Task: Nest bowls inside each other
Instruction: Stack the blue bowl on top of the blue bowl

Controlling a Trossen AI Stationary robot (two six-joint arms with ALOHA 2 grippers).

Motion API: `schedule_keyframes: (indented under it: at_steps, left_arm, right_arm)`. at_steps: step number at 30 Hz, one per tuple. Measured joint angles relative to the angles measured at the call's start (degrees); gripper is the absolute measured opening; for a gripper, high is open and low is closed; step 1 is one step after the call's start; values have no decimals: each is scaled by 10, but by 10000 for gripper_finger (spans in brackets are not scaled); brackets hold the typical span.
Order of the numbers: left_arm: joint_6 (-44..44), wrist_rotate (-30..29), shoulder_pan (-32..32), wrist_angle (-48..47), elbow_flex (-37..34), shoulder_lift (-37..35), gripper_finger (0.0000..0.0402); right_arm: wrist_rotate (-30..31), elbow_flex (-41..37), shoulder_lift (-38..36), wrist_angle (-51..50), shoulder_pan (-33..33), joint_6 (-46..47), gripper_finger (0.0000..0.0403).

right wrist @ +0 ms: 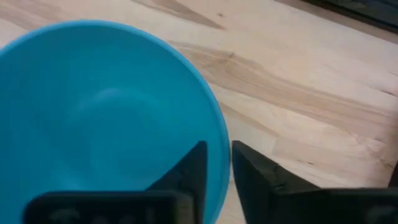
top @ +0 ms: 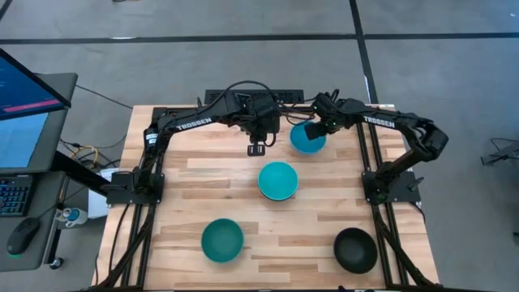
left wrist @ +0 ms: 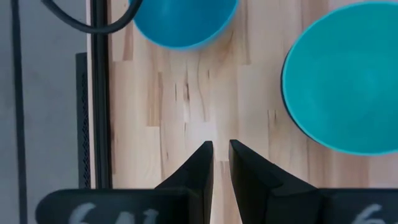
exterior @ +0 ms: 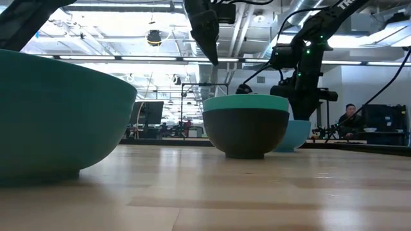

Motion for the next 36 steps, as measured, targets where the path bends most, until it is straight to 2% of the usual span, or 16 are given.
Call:
schedule_keyframes:
  at_steps: [8, 14, 20, 28, 31, 36]
  left_arm:
    - [2, 0, 1, 0, 0, 0, 43]
    - [2, 0, 1, -1, 0, 0, 43]
    - [2, 0, 4, -3, 0, 0, 43]
    - [1, 7, 8, -2, -18, 0, 43]
    - [-8, 10, 9, -16, -46, 1, 43]
    - [-16, 27, 2, 30, -131, -16, 43]
  right_arm:
    - [0, 0, 4, 4, 0, -1, 195]
    - [0, 0, 36, -1, 9, -1, 207]
    - [5, -1, 45, 5, 20, -1, 165]
    - [0, 1, 42, 0, 10, 0, 23]
    - [-2, 3, 41, -1, 14, 2, 17]
    - [-2, 29, 43, -39, 25, -1, 28]
